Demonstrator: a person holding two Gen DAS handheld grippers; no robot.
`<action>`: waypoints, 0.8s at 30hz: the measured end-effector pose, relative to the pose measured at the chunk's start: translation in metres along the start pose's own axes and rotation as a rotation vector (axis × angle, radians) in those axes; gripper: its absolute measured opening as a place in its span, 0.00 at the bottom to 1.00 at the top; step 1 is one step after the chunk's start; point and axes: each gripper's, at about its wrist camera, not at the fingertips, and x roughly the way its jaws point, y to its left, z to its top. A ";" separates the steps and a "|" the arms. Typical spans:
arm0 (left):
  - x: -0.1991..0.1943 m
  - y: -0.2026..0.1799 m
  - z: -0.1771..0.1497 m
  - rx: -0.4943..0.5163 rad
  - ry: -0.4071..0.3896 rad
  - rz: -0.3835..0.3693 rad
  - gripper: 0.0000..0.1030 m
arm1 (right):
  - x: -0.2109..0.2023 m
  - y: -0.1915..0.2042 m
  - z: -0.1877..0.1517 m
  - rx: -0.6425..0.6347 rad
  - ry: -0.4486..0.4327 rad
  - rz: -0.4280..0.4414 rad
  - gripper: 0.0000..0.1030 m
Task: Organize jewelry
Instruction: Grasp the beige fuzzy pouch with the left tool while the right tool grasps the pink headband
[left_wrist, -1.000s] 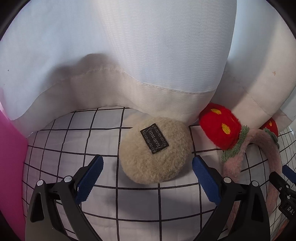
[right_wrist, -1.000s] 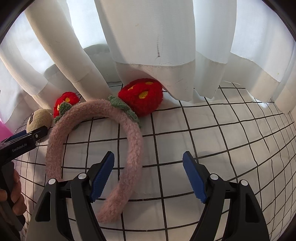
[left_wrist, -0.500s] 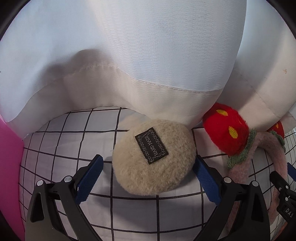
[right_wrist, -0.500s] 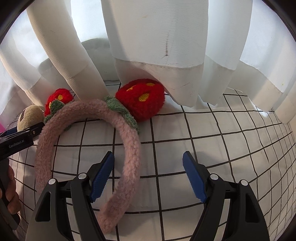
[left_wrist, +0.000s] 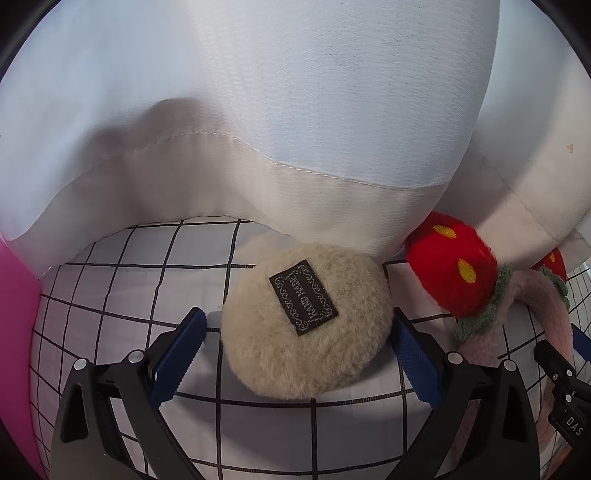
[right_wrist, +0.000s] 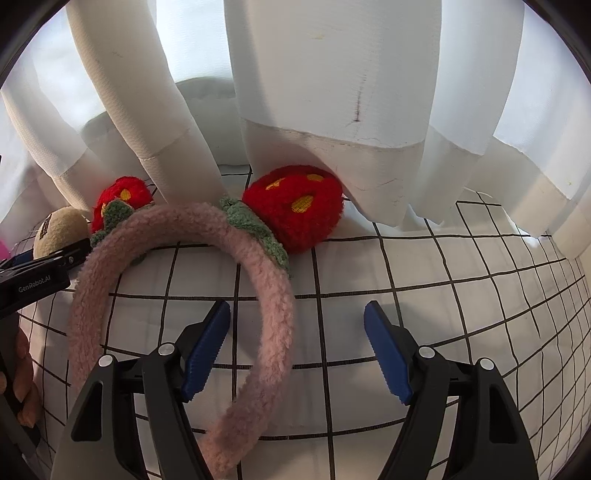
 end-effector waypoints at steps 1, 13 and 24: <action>-0.001 -0.001 -0.004 -0.001 -0.002 0.001 0.89 | -0.001 0.000 0.000 -0.001 0.000 0.000 0.70; -0.015 -0.008 -0.013 0.007 -0.010 -0.009 0.58 | -0.018 0.004 0.001 -0.042 -0.013 0.013 0.12; -0.038 -0.005 -0.039 -0.009 -0.016 -0.011 0.54 | -0.039 -0.002 -0.014 -0.016 -0.047 0.069 0.09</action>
